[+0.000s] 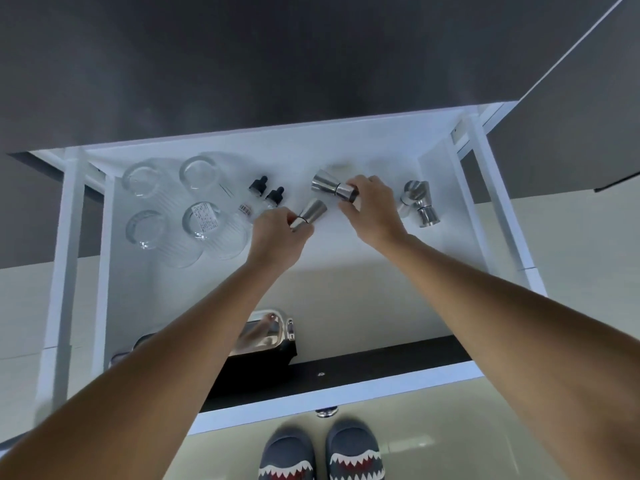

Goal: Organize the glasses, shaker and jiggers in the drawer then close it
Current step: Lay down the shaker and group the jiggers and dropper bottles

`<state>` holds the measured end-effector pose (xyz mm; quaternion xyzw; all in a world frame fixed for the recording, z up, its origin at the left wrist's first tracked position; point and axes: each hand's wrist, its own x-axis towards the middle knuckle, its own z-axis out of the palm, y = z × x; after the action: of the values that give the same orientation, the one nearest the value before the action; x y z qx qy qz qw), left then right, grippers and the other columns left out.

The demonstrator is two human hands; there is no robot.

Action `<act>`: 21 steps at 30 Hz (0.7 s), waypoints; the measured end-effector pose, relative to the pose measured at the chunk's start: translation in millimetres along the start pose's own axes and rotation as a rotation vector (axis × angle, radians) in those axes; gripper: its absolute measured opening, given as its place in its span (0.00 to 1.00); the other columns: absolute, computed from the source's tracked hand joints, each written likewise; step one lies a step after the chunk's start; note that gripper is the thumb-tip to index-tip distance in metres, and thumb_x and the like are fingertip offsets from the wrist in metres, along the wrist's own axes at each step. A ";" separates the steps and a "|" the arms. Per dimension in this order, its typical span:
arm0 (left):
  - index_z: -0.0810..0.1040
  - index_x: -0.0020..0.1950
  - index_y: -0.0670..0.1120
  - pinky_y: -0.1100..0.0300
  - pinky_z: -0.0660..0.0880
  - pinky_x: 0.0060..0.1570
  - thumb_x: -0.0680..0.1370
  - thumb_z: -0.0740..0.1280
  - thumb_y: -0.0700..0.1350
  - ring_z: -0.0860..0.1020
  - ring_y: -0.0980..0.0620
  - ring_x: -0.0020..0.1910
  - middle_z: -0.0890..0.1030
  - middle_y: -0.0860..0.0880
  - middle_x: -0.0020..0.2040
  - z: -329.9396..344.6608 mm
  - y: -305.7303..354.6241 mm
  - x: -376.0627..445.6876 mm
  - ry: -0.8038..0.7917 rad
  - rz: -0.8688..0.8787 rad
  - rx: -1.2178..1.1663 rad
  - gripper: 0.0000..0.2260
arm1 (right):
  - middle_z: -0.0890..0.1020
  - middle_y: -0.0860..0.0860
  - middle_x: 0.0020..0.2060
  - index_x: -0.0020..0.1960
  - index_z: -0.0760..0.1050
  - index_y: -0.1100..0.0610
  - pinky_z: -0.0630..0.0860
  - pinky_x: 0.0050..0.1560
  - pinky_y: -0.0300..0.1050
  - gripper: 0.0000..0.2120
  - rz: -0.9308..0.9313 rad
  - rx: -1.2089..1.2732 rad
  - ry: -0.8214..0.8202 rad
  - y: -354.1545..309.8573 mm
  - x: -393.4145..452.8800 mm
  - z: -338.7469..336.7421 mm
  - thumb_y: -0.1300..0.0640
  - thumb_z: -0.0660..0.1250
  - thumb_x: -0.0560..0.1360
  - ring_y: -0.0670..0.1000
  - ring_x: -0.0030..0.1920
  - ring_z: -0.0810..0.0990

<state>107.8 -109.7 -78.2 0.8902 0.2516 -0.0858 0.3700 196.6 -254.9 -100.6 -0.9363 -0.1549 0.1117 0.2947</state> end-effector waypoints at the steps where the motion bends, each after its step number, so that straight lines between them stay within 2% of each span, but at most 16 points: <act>1: 0.79 0.39 0.40 0.62 0.63 0.28 0.72 0.67 0.44 0.74 0.47 0.36 0.77 0.45 0.33 -1.4 1.1 2.5 0.059 0.031 -0.022 0.07 | 0.77 0.60 0.50 0.57 0.75 0.60 0.76 0.53 0.48 0.13 0.008 0.076 0.065 -1.2 -1.2 -5.7 0.59 0.68 0.73 0.58 0.49 0.78; 4: 0.81 0.48 0.42 0.66 0.67 0.38 0.72 0.68 0.42 0.77 0.48 0.44 0.81 0.45 0.44 -5.3 8.8 13.5 0.231 0.086 -0.055 0.07 | 0.79 0.58 0.47 0.54 0.77 0.58 0.80 0.49 0.50 0.11 -0.010 0.142 0.236 -2.8 2.3 -25.0 0.59 0.69 0.71 0.56 0.44 0.81; 6: 0.80 0.51 0.43 0.64 0.68 0.43 0.72 0.68 0.41 0.78 0.47 0.47 0.82 0.44 0.48 -4.7 17.1 21.2 0.291 0.114 -0.053 0.08 | 0.80 0.57 0.47 0.54 0.77 0.57 0.79 0.50 0.49 0.12 -0.032 0.069 0.222 -0.4 5.8 -34.0 0.57 0.69 0.71 0.56 0.44 0.81; 9: 0.78 0.51 0.42 0.58 0.74 0.45 0.71 0.69 0.40 0.78 0.46 0.47 0.82 0.44 0.47 -1.0 26.1 29.9 0.261 0.142 -0.061 0.10 | 0.81 0.57 0.48 0.56 0.77 0.58 0.78 0.52 0.50 0.14 -0.075 -0.047 0.121 1.5 9.3 -35.9 0.56 0.68 0.72 0.57 0.47 0.81; 11: 0.76 0.52 0.42 0.58 0.73 0.44 0.71 0.70 0.40 0.78 0.45 0.46 0.81 0.45 0.47 3.5 26.5 36.2 0.225 0.156 -0.019 0.11 | 0.81 0.58 0.50 0.57 0.77 0.59 0.77 0.53 0.51 0.15 -0.072 -0.064 0.096 -1.3 12.6 -33.2 0.57 0.68 0.72 0.59 0.49 0.80; 15: 0.77 0.52 0.43 0.54 0.76 0.47 0.70 0.71 0.41 0.79 0.44 0.46 0.81 0.45 0.48 10.9 28.5 48.1 0.239 0.148 -0.021 0.12 | 0.80 0.58 0.49 0.56 0.77 0.59 0.77 0.52 0.50 0.14 -0.059 -0.025 0.057 -9.7 22.9 -28.8 0.58 0.69 0.71 0.59 0.46 0.79; 19: 0.78 0.53 0.43 0.61 0.73 0.44 0.72 0.72 0.39 0.80 0.49 0.40 0.81 0.48 0.48 11.9 32.9 51.8 0.229 0.100 -0.131 0.11 | 0.81 0.57 0.52 0.61 0.74 0.58 0.76 0.56 0.49 0.19 -0.043 0.029 0.004 -13.6 28.0 -29.3 0.58 0.70 0.71 0.59 0.50 0.80; 21: 0.77 0.55 0.43 0.61 0.74 0.44 0.72 0.73 0.39 0.79 0.50 0.40 0.80 0.48 0.51 12.7 34.9 49.5 0.235 0.089 -0.142 0.13 | 0.81 0.58 0.55 0.64 0.71 0.58 0.77 0.58 0.52 0.22 -0.029 0.048 -0.011 -15.1 26.7 -36.2 0.62 0.70 0.71 0.59 0.52 0.80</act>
<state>168.5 -120.5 -82.6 0.8759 0.2588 0.0537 0.4036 228.9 -252.4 -65.9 -0.9261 -0.1671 0.1161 0.3176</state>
